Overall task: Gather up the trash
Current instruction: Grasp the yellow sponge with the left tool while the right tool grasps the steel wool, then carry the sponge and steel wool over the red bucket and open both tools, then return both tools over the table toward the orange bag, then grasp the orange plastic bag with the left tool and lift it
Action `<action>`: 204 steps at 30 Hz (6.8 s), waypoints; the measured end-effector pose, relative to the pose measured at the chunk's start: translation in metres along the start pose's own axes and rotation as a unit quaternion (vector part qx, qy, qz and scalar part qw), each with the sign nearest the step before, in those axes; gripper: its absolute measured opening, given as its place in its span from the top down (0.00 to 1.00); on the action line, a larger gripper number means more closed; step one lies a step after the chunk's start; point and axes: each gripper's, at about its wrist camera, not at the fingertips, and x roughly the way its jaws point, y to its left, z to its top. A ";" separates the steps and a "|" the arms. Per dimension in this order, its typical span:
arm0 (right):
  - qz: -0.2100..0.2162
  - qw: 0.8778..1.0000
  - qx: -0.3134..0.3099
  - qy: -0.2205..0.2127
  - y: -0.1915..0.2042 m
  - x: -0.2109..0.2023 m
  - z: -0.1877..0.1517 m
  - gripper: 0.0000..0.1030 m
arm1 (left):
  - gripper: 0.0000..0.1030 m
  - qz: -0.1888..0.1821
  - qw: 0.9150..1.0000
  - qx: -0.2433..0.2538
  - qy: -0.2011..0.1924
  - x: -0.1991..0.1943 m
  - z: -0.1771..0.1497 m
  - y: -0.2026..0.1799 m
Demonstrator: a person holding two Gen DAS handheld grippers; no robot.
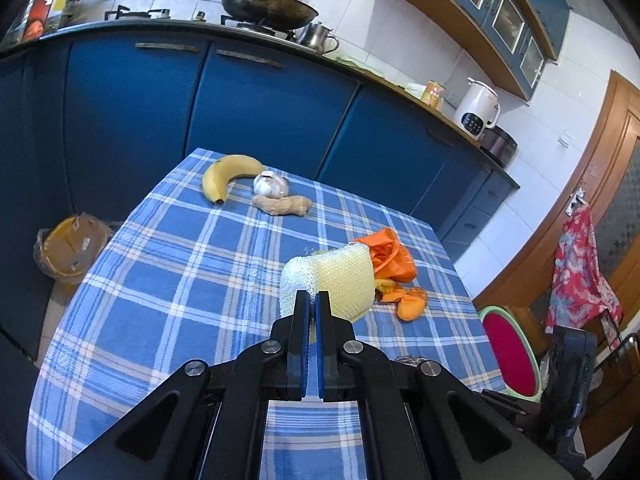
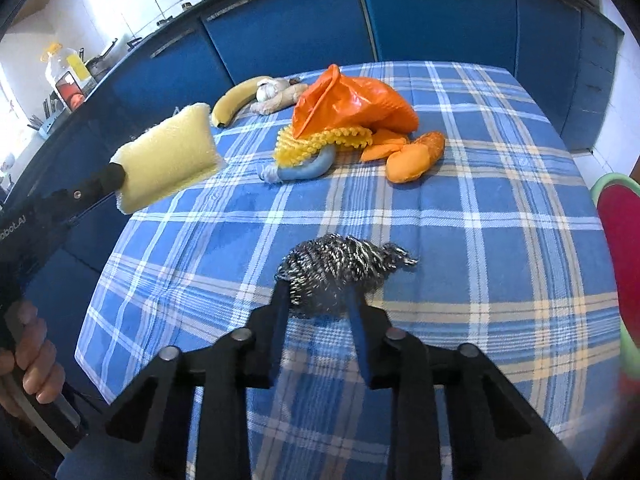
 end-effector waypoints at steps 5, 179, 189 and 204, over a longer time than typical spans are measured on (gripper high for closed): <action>-0.001 1.000 -0.006 -0.020 0.000 -0.015 -0.001 0.86 | 0.98 -0.006 1.000 0.008 -0.002 -0.001 0.002 -0.010; -0.079 0.967 0.207 -0.123 -0.172 -0.090 0.004 0.36 | 0.42 0.070 0.979 0.164 0.096 0.171 0.026 -0.135; -0.075 0.969 0.211 -0.104 -0.182 -0.071 0.009 0.36 | 0.66 0.058 0.979 0.151 0.123 0.199 0.023 -0.126; -0.072 0.973 0.196 -0.099 -0.170 -0.071 0.015 0.36 | 0.95 0.023 0.989 0.114 0.096 0.169 0.034 -0.115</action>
